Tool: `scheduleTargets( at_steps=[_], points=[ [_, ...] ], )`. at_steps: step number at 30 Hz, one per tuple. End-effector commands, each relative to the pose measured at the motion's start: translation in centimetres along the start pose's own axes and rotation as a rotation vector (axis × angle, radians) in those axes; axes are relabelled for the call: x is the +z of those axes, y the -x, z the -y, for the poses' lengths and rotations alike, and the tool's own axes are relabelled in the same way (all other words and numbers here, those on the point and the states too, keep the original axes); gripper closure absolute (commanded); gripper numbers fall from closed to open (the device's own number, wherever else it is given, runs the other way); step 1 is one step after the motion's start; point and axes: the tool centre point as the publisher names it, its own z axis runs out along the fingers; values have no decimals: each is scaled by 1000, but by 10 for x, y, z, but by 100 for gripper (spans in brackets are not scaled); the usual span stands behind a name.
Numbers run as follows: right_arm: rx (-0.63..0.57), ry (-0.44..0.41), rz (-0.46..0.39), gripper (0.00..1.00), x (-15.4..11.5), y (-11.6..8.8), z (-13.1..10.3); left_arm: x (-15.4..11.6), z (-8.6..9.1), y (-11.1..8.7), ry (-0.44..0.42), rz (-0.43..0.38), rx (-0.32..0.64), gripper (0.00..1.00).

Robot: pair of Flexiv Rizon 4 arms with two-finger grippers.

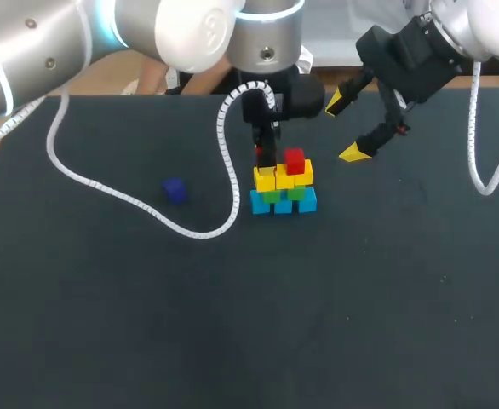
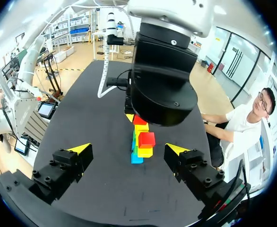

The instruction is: Place the blue cubes, place green cubes on the blue cubes, place the yellow cubes on the green cubes, then place the red cubes on the yellow cubes, and place purple cube on the red cubes.

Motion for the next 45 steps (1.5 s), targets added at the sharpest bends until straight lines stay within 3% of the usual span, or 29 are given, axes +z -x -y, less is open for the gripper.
scheduleTargets(
  at_steps=[1,45],
  points=[
    [0,0,0,0,0,0,0,3,-10,7,-21,-11,4,100],
    [0,0,0,0,0,0,0,13,-5,13,-52,13,1,100]
  ],
)
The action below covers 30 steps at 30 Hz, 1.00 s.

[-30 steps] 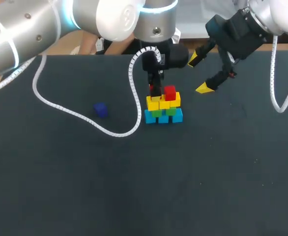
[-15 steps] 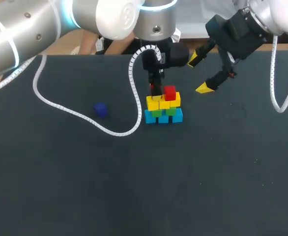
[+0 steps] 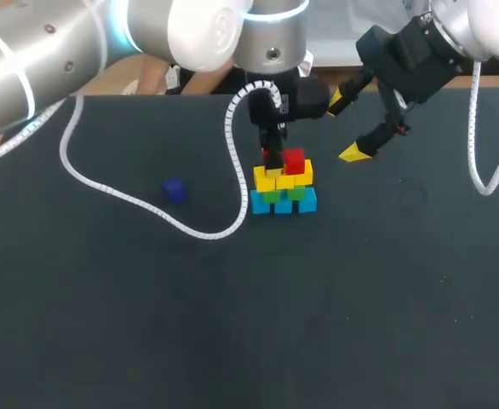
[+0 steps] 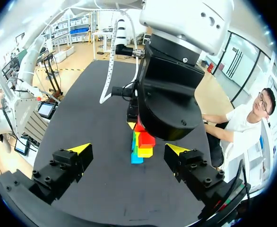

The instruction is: Place the blue cubes, place green cubes on the blue cubes, place the yellow cubes on the green cubes, then place the red cubes on the yellow cubes, and place purple cube on the red cubes.

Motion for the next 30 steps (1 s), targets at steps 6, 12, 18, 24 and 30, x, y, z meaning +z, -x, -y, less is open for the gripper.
scheduleTargets(
  at_steps=[6,12,18,24,30],
  points=[
    [0,0,0,0,0,0,0,2,-3,1,-6,0,2,100],
    [0,0,0,0,0,0,0,4,-4,2,-7,4,6,100],
    [0,0,0,0,0,0,0,5,-4,2,-9,6,10,100],
    [0,0,0,0,0,0,0,5,-4,3,-10,5,12,100],
    [0,0,0,0,0,0,0,5,-4,3,-13,5,12,100]
  ],
)
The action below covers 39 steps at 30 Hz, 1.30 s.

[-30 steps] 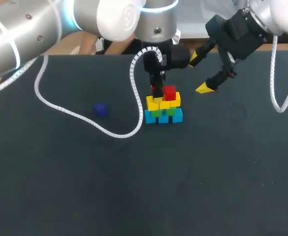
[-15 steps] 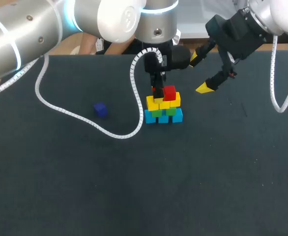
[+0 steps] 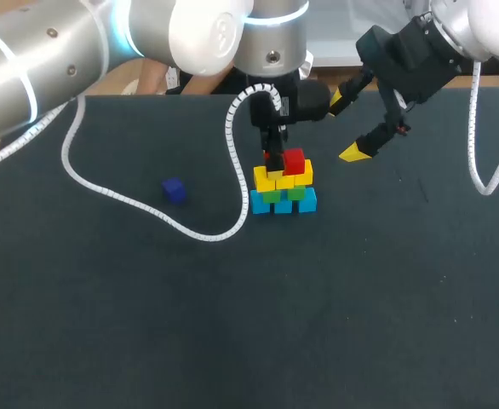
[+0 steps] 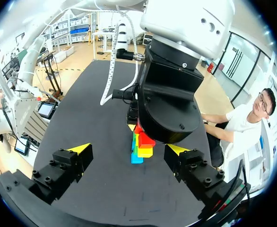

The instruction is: Place the blue cubes, place green cubes on the blue cubes, place the yellow cubes on the green cubes, then place the red cubes on the yellow cubes, and place purple cube on the red cubes.

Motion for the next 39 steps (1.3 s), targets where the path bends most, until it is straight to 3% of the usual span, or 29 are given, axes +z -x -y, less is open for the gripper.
scheduleTargets(
  at_steps=[1,39],
  points=[
    [0,0,0,0,0,0,0,-1,-3,1,-7,-3,3,100],
    [0,0,0,0,0,0,0,1,-5,1,-10,-12,12,100]
  ],
)
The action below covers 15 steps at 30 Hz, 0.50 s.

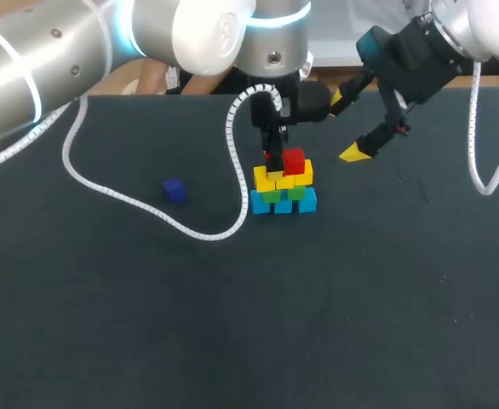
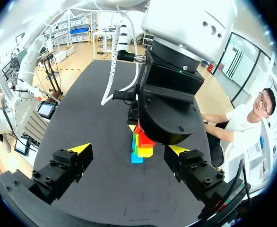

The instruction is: Place the blue cubes, place green cubes on the blue cubes, place the yellow cubes on the green cubes, then place the red cubes on the yellow cubes, and place purple cube on the red cubes.

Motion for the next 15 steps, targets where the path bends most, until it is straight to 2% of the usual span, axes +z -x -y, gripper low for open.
scheduleTargets(
  at_steps=[1,3,6,8,9,10,11,13,15],
  points=[
    [0,0,0,0,0,1,0,0,-3,2,-9,-3,3,97],
    [0,0,0,0,0,1,0,0,-3,2,-10,-2,3,92],
    [0,0,0,0,0,1,0,0,-3,2,-10,-1,4,99],
    [0,0,0,0,0,1,0,0,-4,2,-9,-1,4,93],
    [0,0,0,0,0,1,0,0,-4,3,-9,0,5,85],
    [0,0,0,0,0,1,0,0,-4,3,-9,0,7,92],
    [0,0,0,0,0,1,0,0,-4,3,-9,1,7,92],
    [0,0,0,0,0,1,0,1,-4,4,-10,1,8,85],
    [0,0,0,0,0,1,0,1,-4,4,-11,1,9,90]
  ],
)
